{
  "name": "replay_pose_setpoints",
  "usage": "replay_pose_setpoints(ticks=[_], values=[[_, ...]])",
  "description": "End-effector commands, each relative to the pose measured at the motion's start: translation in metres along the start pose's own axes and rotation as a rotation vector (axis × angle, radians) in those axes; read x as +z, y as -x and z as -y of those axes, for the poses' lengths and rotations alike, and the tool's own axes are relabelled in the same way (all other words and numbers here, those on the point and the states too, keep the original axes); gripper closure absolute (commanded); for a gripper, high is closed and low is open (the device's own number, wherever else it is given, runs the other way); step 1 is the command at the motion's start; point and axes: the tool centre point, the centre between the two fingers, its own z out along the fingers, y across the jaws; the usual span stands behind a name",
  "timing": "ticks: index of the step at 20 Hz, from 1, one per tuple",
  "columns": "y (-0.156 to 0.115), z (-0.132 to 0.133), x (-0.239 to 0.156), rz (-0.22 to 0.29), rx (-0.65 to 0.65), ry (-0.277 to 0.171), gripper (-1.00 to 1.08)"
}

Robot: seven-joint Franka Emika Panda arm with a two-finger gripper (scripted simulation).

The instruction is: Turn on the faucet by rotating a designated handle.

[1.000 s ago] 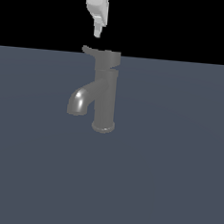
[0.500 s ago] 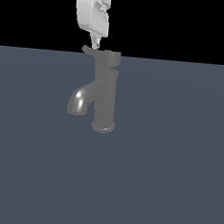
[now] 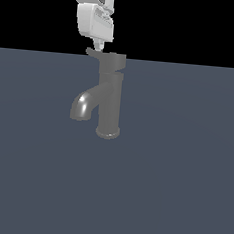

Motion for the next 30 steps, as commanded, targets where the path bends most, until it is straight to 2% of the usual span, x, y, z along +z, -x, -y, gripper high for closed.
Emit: replay_pose_setpoints(ticks=[1,25,27,30], values=[[0.000,0.000,0.000,0.000,0.003,-0.001,1.08],[0.017,-0.060,0.000,0.000,0.002,-0.001,1.08],[0.013,-0.053,0.000,-0.002,0.009,-0.010,1.08],[0.010,-0.060,0.000,-0.002,0.009,-0.010,1.08]])
